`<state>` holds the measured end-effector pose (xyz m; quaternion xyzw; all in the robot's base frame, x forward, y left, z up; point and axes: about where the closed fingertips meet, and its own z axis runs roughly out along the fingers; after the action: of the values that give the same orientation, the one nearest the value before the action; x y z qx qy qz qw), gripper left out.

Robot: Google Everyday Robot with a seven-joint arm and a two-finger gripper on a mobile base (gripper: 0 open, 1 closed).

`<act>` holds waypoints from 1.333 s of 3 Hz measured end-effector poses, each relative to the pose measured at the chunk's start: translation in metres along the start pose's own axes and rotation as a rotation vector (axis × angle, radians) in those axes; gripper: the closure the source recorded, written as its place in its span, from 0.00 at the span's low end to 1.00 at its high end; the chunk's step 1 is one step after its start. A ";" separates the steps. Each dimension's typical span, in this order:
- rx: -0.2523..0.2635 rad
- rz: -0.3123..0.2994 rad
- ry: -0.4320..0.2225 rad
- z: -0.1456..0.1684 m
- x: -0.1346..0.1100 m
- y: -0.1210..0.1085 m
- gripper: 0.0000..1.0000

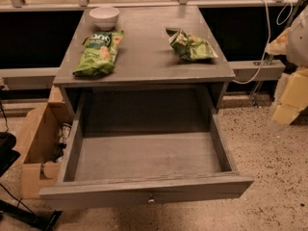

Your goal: Place green jalapeno chip bag into top drawer

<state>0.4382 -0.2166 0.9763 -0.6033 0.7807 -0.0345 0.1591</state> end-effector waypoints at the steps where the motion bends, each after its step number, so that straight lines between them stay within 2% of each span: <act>1: 0.000 0.000 0.000 0.000 0.000 0.000 0.00; 2: -0.009 0.032 -0.039 0.006 -0.005 -0.009 0.00; 3: 0.006 0.034 -0.119 0.024 -0.024 -0.037 0.00; 4: 0.051 0.031 -0.275 0.042 -0.050 -0.081 0.00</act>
Offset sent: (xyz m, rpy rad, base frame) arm 0.0066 -0.0031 -0.0101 0.0617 0.0443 -0.0547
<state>0.5369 -0.1845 0.9664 -0.5858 0.7597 0.0312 0.2806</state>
